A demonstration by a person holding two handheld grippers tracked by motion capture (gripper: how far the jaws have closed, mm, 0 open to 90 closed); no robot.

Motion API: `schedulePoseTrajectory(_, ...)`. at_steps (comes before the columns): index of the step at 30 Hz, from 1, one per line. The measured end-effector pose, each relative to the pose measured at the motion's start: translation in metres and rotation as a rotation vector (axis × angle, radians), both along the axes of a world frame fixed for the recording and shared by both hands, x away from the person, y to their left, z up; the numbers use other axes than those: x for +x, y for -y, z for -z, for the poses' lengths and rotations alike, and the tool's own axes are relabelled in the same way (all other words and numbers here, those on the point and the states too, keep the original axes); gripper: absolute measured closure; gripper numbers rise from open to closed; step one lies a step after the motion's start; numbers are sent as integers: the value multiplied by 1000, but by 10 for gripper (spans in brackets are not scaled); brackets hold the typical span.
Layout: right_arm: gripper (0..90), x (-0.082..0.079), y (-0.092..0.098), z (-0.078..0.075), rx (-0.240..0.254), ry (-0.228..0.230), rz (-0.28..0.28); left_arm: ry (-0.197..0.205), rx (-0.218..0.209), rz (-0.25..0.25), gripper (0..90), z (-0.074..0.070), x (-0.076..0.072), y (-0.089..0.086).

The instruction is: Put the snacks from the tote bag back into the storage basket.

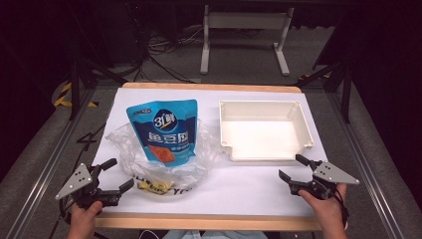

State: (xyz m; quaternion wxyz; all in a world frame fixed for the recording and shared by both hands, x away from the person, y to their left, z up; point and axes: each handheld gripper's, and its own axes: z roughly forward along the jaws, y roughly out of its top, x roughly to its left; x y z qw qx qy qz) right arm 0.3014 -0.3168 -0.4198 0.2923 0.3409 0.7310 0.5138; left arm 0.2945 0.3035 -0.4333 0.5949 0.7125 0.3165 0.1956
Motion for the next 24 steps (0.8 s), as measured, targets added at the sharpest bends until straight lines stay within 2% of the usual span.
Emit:
schedulePoseTrajectory(3,184,-1,0,-1,12,-6,-13,-1,7,-4,67,0,0,1)
schedulePoseTrajectory(7,184,-3,-5,-3,-24,1,-31,3,6,-8,67,1,0,2)
schedulePoseTrajectory(8,184,-2,-6,-3,-12,6,-39,0,16,-6,67,0,0,1)
schedulePoseTrajectory(17,184,-3,-8,-6,-5,5,-49,1,14,-7,66,0,-1,0)
schedulePoseTrajectory(24,179,0,-8,-15,7,-19,-51,-4,20,-11,65,0,-2,0)
